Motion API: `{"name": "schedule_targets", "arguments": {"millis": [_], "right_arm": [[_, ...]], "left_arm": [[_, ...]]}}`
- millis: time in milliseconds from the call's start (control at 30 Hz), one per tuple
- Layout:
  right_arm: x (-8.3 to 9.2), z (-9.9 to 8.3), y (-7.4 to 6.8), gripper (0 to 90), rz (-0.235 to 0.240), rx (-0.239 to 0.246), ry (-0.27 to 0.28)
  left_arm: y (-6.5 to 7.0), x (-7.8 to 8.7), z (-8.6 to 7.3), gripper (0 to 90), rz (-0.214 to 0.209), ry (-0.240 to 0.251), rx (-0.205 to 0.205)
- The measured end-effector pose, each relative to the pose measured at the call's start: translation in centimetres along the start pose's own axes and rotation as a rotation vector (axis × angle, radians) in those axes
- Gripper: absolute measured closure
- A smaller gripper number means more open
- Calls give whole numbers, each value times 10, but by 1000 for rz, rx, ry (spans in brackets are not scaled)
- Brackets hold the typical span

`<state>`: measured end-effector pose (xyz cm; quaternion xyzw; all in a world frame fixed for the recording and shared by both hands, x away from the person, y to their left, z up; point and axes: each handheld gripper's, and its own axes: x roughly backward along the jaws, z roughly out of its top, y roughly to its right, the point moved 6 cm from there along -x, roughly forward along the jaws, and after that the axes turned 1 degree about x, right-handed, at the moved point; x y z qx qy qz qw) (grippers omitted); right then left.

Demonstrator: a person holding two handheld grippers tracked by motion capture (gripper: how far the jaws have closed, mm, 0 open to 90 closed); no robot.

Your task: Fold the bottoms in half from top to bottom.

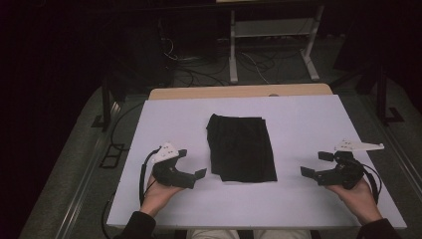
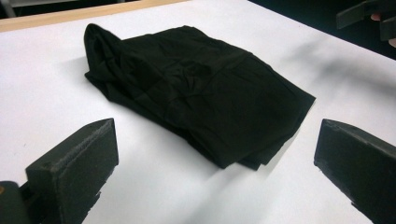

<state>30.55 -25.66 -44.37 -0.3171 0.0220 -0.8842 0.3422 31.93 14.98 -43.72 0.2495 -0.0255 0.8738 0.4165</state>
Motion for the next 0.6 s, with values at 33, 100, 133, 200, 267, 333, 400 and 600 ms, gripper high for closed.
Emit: {"name": "schedule_targets", "arguments": {"millis": [33, 100, 133, 200, 267, 333, 400, 600], "right_arm": [[0, -2, -1, 0, -1, 0, -2], [0, -6, -1, 0, -2, 5, -6], [0, -9, -2, 0, -5, 15, -6], [0, -12, -2, 0, -8, 23, -8], [-2, -15, -2, 0, -13, 33, -11], [-4, -20, -2, 0, -15, 42, -25], [-6, -24, -4, 0, -25, 55, -46], [-9, -27, -5, 0, -16, 61, -56]], "left_arm": [[-1, 1, -3, 0, 3, 0, 5], [-2, 3, -8, 0, 7, -1, 14], [-3, 3, -10, 0, 9, 1, 15], [-4, 5, -13, 0, 16, 8, 20], [-4, 6, -16, 0, 20, 11, 26], [-4, 5, -20, 0, 17, 0, 25], [-3, 4, -23, 0, 19, -24, 13], [-2, 1, -25, 0, 30, -48, -16]]}}
